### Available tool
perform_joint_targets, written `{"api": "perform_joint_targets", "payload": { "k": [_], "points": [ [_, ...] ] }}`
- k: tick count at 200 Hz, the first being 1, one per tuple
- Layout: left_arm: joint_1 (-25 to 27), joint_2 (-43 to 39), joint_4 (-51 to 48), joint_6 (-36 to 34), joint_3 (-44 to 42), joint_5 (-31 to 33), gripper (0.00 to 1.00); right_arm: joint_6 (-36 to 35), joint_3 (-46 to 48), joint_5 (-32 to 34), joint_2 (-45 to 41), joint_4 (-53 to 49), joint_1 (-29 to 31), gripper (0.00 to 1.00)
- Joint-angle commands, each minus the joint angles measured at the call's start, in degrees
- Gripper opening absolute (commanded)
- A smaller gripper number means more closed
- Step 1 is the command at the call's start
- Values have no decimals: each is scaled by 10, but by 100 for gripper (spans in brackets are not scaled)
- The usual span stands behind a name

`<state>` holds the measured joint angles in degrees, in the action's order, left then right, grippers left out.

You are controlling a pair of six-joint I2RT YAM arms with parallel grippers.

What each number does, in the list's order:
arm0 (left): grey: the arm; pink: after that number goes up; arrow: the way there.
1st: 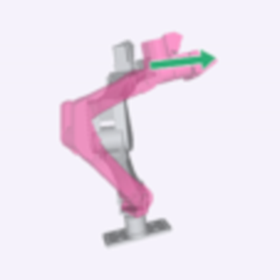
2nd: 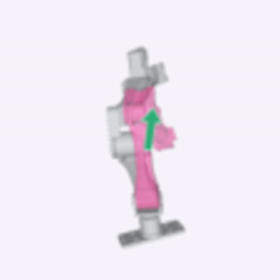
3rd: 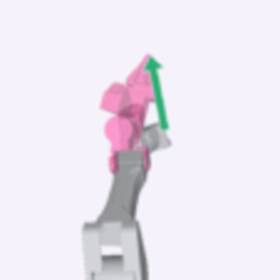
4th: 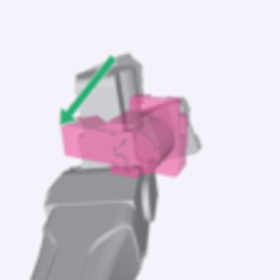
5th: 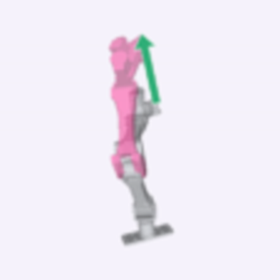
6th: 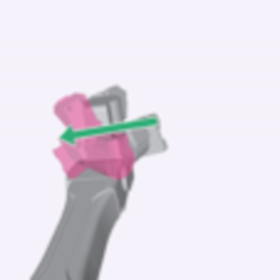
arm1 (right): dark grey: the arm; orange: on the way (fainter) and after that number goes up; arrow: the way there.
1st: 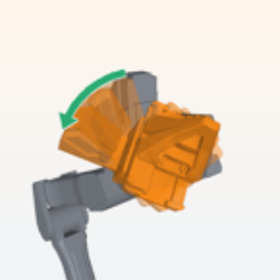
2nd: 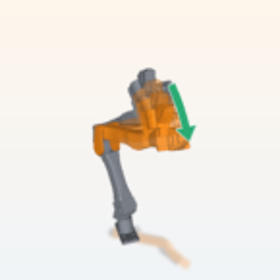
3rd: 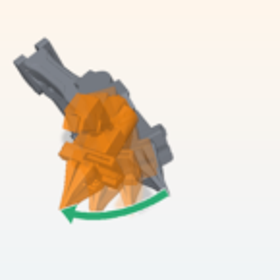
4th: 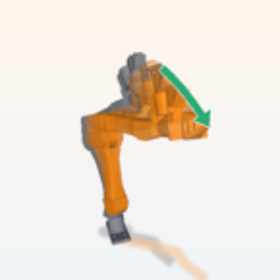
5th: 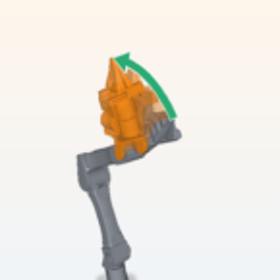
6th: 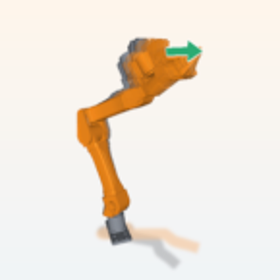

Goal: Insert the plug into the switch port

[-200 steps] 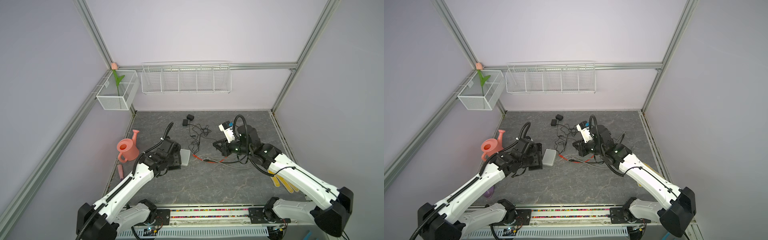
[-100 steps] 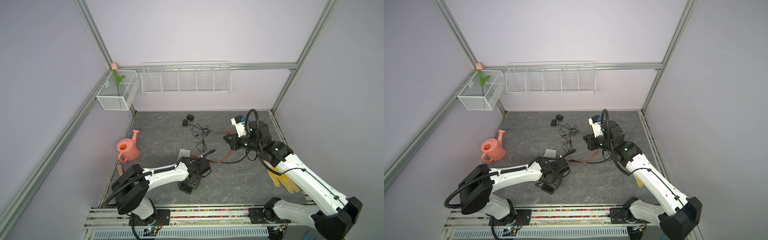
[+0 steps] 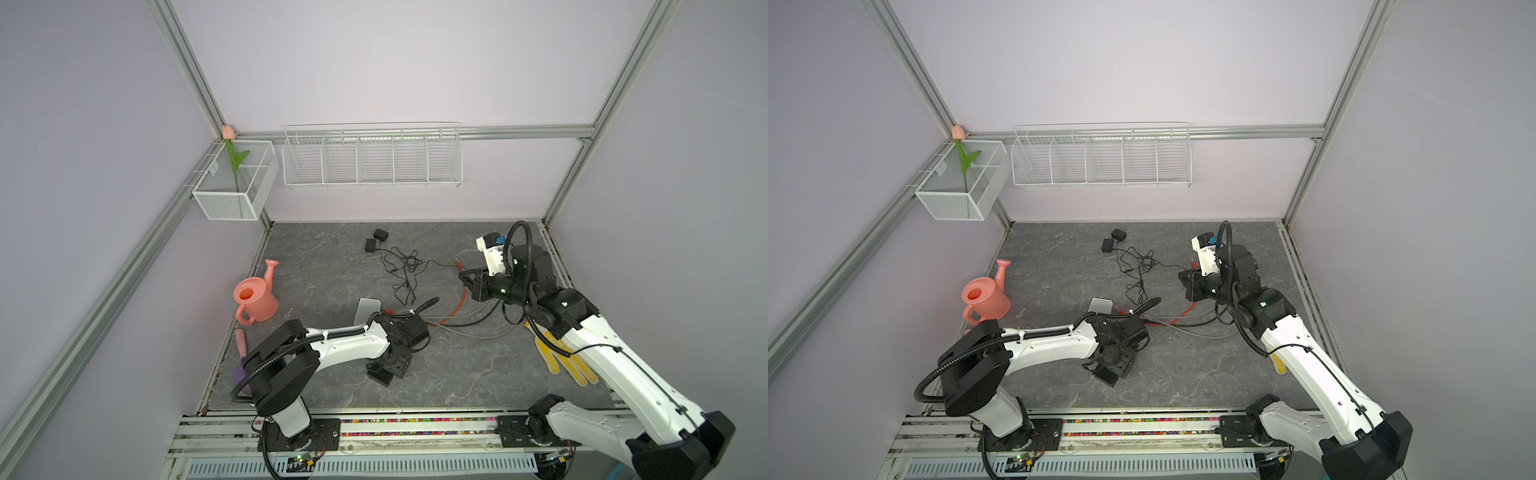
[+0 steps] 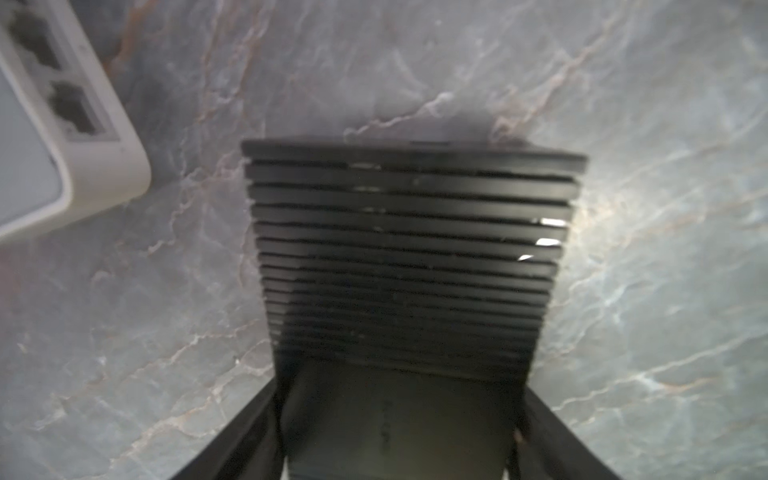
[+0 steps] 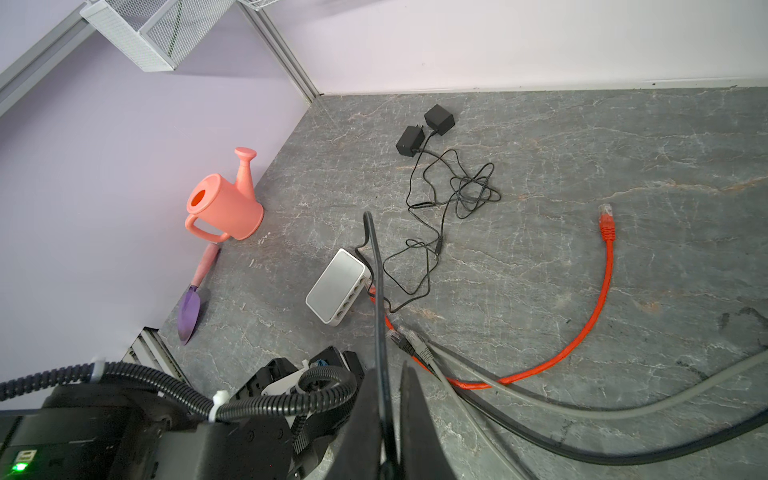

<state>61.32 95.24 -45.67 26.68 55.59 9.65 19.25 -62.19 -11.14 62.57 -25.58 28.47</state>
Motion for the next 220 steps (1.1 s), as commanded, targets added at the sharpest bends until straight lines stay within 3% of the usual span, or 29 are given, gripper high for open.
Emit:
{"api": "perform_joint_targets", "payload": {
  "k": [1,43,77,89,106,118,138,153,192,220],
  "points": [
    [3,-5,-10,-3,6,13,81,10,14,-18,-6,11,-3,6],
    [-7,28,10,-7,27,20,81,12,19,-18,-13,9,-4,6],
    [-7,74,37,-12,30,-7,71,11,20,-15,-24,1,-4,6],
    [-8,81,37,-8,28,-9,57,10,20,-13,-27,-4,-4,7],
    [-9,71,41,-7,14,-4,22,9,24,-8,-31,-7,-5,6],
    [-14,52,48,-11,-1,-4,13,11,29,-7,-31,-4,-7,6],
    [-19,-9,53,-29,-10,23,4,17,29,-20,-24,1,-10,6],
    [-19,-101,87,-49,-22,25,0,21,25,-33,-17,9,-11,7],
    [-22,-352,280,-100,-133,32,0,48,5,-86,-10,29,-7,6],
    [-28,-450,345,-143,-187,29,0,43,-7,-86,-17,31,23,7]
  ]
}}
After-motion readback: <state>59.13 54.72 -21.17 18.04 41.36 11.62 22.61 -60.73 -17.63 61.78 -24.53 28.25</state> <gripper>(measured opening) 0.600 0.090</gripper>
